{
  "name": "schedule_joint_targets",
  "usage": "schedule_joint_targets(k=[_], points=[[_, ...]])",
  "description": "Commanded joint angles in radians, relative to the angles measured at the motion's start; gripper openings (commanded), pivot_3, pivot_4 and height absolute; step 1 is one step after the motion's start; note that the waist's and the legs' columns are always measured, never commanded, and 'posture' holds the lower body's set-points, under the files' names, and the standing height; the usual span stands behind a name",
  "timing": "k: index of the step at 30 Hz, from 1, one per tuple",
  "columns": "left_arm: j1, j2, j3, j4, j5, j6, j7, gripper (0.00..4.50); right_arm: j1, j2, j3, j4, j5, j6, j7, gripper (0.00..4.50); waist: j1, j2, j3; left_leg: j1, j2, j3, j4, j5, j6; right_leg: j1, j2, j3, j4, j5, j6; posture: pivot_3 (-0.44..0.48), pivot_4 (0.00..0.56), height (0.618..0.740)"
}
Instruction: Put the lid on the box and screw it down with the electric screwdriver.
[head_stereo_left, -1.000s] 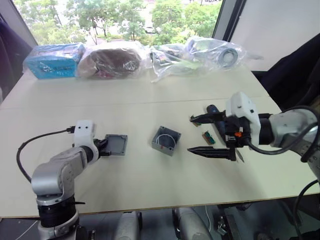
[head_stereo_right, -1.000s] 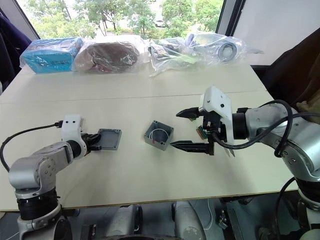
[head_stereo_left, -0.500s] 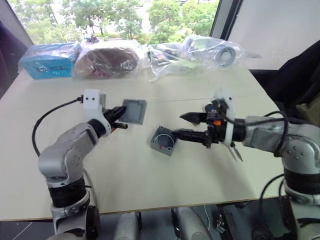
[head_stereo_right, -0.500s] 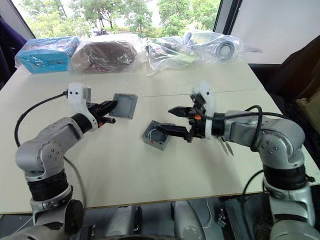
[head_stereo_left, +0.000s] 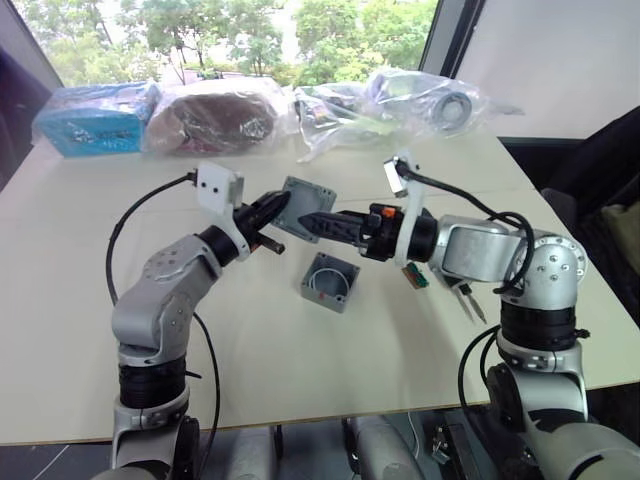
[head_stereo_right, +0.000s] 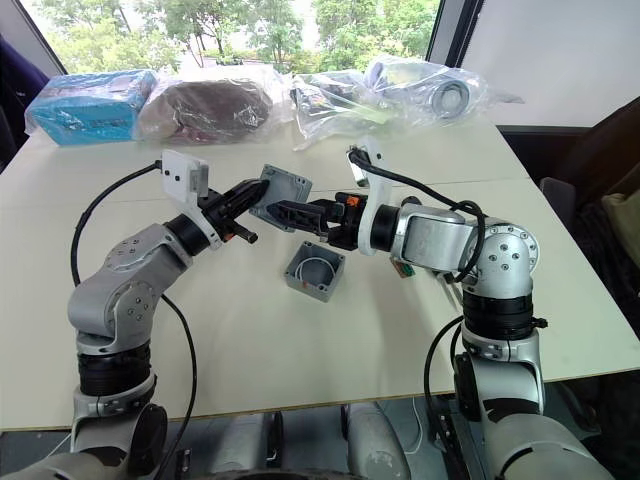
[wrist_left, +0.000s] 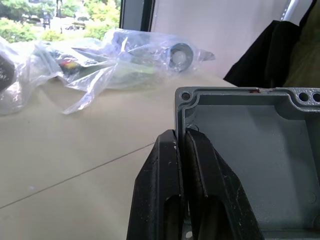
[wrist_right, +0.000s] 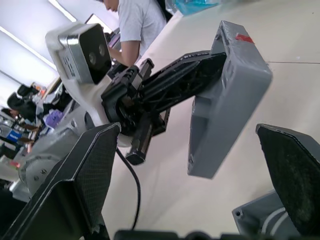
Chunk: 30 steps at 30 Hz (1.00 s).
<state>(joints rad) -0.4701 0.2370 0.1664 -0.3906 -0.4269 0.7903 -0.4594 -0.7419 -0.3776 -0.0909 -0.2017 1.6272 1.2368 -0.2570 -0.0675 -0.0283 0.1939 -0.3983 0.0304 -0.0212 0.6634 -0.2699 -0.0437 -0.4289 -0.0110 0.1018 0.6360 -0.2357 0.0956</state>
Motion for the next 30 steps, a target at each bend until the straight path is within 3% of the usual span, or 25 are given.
schedule_joint_targets(k=[1, 9, 12, 13, 15, 18, 21, 24, 27, 30], points=[[0.003, 0.006, -0.019, -0.028, -0.021, -0.042, 0.001, 0.0, -0.022, -0.006, 0.015, -0.022, 0.068, -0.049, -0.04, 3.18, -0.001, 0.0, 0.0, 0.0, 0.0, 0.0, 0.0, 0.0, 0.0, 0.0, 0.0, 0.0, 0.0, 0.0, 0.0, 0.0, 0.15, 0.74], [0.017, 0.017, -0.029, -0.031, -0.048, -0.041, 0.009, 0.0, -0.022, -0.023, 0.041, -0.024, 0.095, -0.093, -0.062, 0.29, -0.002, 0.001, 0.0, -0.002, 0.0, 0.0, 0.0, 0.0, 0.0, 0.0, 0.0, 0.0, -0.002, 0.0, 0.0, 0.0, 0.15, 0.74], [0.026, 0.037, -0.033, -0.035, -0.062, -0.021, 0.007, 0.0, -0.026, -0.03, 0.04, -0.031, 0.095, -0.109, -0.056, 0.23, -0.002, 0.001, 0.0, -0.003, 0.0, -0.001, 0.0, 0.0, 0.0, -0.001, 0.0, -0.001, -0.003, 0.0, 0.0, 0.0, 0.15, 0.74], [0.035, 0.064, -0.038, -0.037, -0.068, -0.019, -0.022, 0.68, -0.032, -0.041, 0.033, -0.041, 0.071, -0.114, -0.029, 0.23, -0.002, 0.001, 0.0, -0.003, 0.0, -0.001, 0.0, 0.0, 0.0, -0.002, 0.0, -0.001, -0.003, 0.0, 0.0, 0.0, 0.15, 0.74], [0.043, 0.111, -0.034, -0.032, -0.084, -0.015, -0.068, 1.24, -0.044, -0.075, 0.028, -0.08, -0.018, -0.123, 0.052, 0.23, -0.002, 0.001, 0.001, -0.006, 0.0, -0.001, 0.0, 0.0, 0.0, -0.004, 0.0, -0.001, -0.003, 0.001, 0.0, 0.0, 0.15, 0.74], [0.037, 0.195, -0.006, -0.016, -0.152, 0.013, -0.155, 2.43, -0.038, -0.174, 0.075, -0.188, -0.223, -0.159, 0.24, 0.23, -0.001, 0.001, 0.001, -0.009, 0.0, -0.001, 0.0, 0.0, 0.0, -0.008, 0.0, -0.001, -0.002, 0.001, 0.0, 0.0, 0.15, 0.74], [0.04, 0.326, 0.013, -0.007, -0.237, 0.054, -0.302, 3.56, 0.008, -0.334, 0.226, -0.316, -0.59, -0.341, 0.502, 0.23, -0.001, 0.002, 0.001, -0.011, 0.0, -0.001, 0.0, 0.0, 0.0, -0.011, 0.0, -0.001, -0.003, 0.001, 0.001, 0.0, 0.15, 0.74], [0.045, 0.464, -0.005, 0.02, -0.25, 0.046, -0.436, 4.49, 0.071, -0.46, 0.385, -0.321, -0.969, -0.637, 0.695, 0.23, -0.002, 0.002, 0.001, -0.011, 0.0, -0.001, -0.002, 0.0, 0.0, -0.011, 0.0, -0.002, -0.004, 0.001, 0.001, 0.0, 0.15, 0.74], [0.043, 0.579, -0.021, 0.059, -0.261, 0.032, -0.571, 4.49, 0.133, -0.518, 0.486, -0.213, -1.338, -1.048, 0.81, 0.23, -0.002, 0.002, 0.001, -0.011, 0.001, 0.001, -0.002, 0.0, 0.0, -0.012, 0.0, -0.002, -0.004, -0.001, -0.003, 0.0, 0.15, 0.74], [0.037, 0.663, -0.039, 0.099, -0.256, 0.0, -0.694, 4.49, 0.159, -0.515, 0.518, -0.085, -1.618, -1.417, 0.796, 0.23, -0.002, 0.002, 0.001, -0.011, 0.0, 0.003, -0.002, 0.0, 0.0, -0.013, -0.001, 0.0, -0.004, -0.001, -0.004, 0.0, 0.15, 0.74]])
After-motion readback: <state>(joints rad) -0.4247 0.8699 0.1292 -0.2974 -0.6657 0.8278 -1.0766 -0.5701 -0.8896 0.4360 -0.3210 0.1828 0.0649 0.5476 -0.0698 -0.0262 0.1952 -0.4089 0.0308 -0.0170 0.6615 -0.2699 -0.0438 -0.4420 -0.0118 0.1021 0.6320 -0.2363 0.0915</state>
